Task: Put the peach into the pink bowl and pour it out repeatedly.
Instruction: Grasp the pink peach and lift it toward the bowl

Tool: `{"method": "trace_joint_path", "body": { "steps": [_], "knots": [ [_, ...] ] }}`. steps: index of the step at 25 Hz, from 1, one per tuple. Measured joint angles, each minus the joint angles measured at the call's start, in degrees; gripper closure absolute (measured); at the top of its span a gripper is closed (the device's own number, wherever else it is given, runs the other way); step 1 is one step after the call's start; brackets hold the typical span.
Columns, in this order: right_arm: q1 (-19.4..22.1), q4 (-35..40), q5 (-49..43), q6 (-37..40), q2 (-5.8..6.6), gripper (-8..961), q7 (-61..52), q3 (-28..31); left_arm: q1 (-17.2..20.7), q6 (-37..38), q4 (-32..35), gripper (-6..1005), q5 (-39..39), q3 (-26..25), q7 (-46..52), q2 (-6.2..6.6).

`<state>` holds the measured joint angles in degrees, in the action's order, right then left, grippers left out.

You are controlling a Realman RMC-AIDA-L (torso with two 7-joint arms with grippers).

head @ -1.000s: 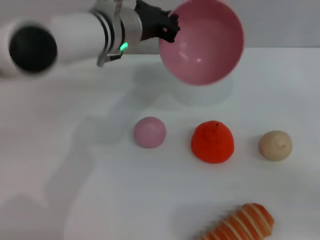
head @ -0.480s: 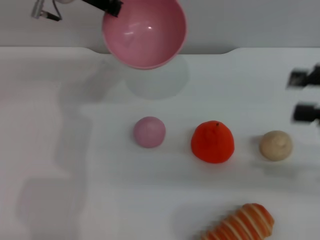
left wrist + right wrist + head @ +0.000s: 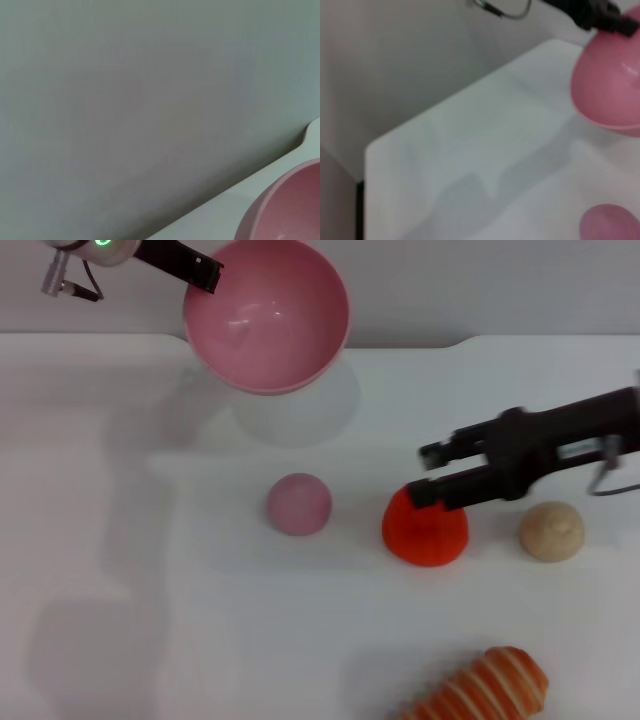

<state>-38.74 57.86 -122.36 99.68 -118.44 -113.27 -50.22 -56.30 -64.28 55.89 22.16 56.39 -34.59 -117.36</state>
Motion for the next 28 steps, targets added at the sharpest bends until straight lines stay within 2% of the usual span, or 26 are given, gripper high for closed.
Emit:
{"method": "trace_joint_path", "body": {
  "steps": [5,11,28],
  "knots": [
    [-3.39,-7.42,0.03,-11.60,-0.14,386,-0.07,-7.79,0.13,-0.39,0.00,936,-0.02,-0.57,0.02,0.04],
    [-5.46,-14.75,1.59,-22.75,-0.48,392,0.18,-14.15,0.69,-1.03,0.36,936,-0.02,-0.59,0.05,0.00],
    [-6.35,-21.41,11.81,-43.51,-0.77,408,0.76,-30.74,1.29,-1.30,1.02,935,0.47,0.03,-0.49,-0.20]
  ]
}}
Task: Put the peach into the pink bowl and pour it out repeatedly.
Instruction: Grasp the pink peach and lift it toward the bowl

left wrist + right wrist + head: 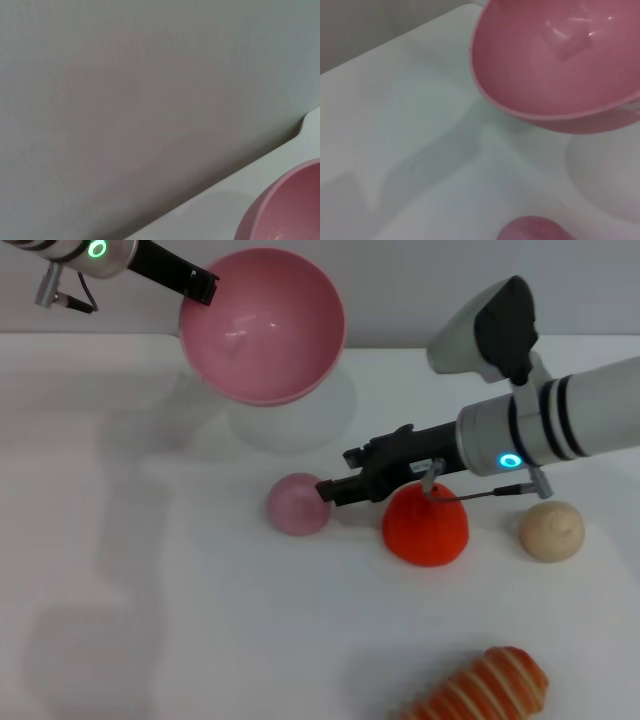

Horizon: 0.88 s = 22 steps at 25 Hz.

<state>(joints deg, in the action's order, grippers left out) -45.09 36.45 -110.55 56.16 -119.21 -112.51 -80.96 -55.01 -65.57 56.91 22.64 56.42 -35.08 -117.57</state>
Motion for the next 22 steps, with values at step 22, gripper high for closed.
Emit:
{"method": "trace_joint_path", "body": {
  "steps": [22],
  "knots": [
    [0.16,-2.28,15.16,-15.79,-0.41,429,2.03,-19.27,1.35,1.19,0.58,933,0.04,3.00,-1.65,-0.11]
  ]
}}
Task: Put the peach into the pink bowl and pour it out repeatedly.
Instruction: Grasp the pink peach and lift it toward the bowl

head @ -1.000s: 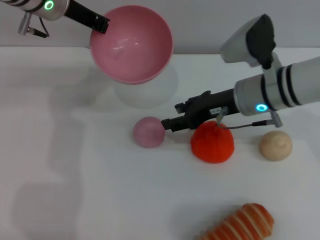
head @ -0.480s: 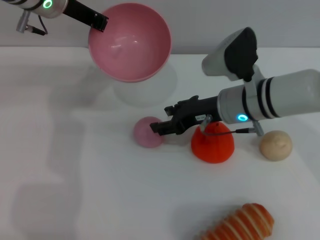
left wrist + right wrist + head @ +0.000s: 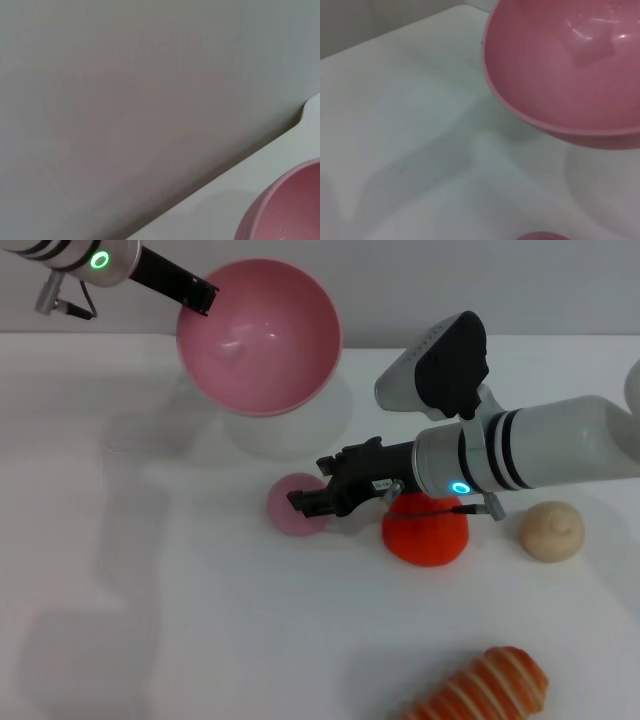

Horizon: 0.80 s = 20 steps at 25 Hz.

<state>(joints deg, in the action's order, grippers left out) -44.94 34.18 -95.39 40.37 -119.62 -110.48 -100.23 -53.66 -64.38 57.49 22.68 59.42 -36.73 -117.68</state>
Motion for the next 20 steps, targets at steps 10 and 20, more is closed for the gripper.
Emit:
{"method": "trace_joint_path", "body": {
  "steps": [10,20],
  "knots": [
    [0.07,-0.23,0.33,-0.49,-0.13,439,-0.20,-0.21,0.94,0.05,0.47,933,0.00,0.14,-0.01,0.00],
    [-0.48,-1.66,4.09,-3.71,-0.19,449,-0.09,-5.30,1.92,-0.58,2.14,932,0.43,0.89,0.00,-0.10]
  ]
}}
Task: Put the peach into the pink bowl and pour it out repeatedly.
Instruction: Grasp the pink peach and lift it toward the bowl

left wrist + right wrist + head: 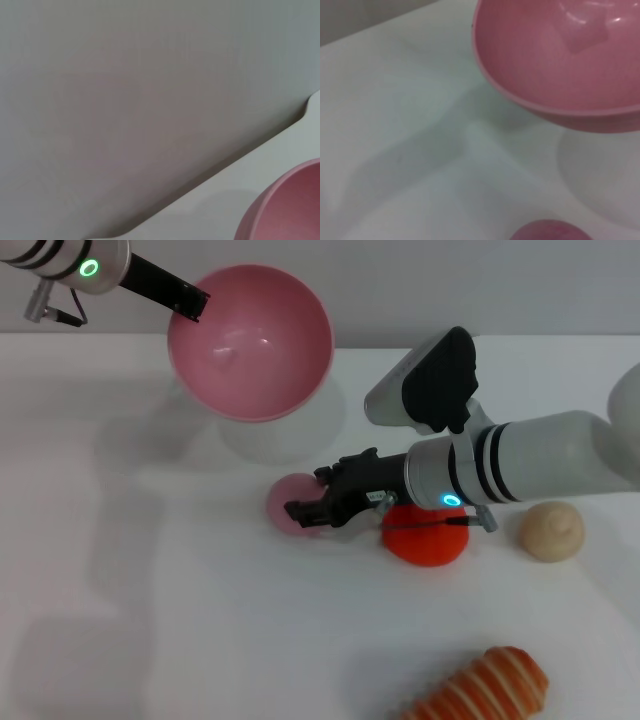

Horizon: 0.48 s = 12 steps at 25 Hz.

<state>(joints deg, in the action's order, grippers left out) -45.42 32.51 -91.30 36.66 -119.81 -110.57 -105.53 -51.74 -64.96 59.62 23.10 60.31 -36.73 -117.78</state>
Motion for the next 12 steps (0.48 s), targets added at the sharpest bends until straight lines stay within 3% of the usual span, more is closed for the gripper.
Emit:
{"method": "trace_joint_path", "body": {
  "steps": [12],
  "knots": [
    [-0.33,-1.04,1.62,-1.01,0.01,460,0.09,-1.67,0.37,-0.08,-0.02,931,0.30,0.60,0.17,-0.08]
  ]
}}
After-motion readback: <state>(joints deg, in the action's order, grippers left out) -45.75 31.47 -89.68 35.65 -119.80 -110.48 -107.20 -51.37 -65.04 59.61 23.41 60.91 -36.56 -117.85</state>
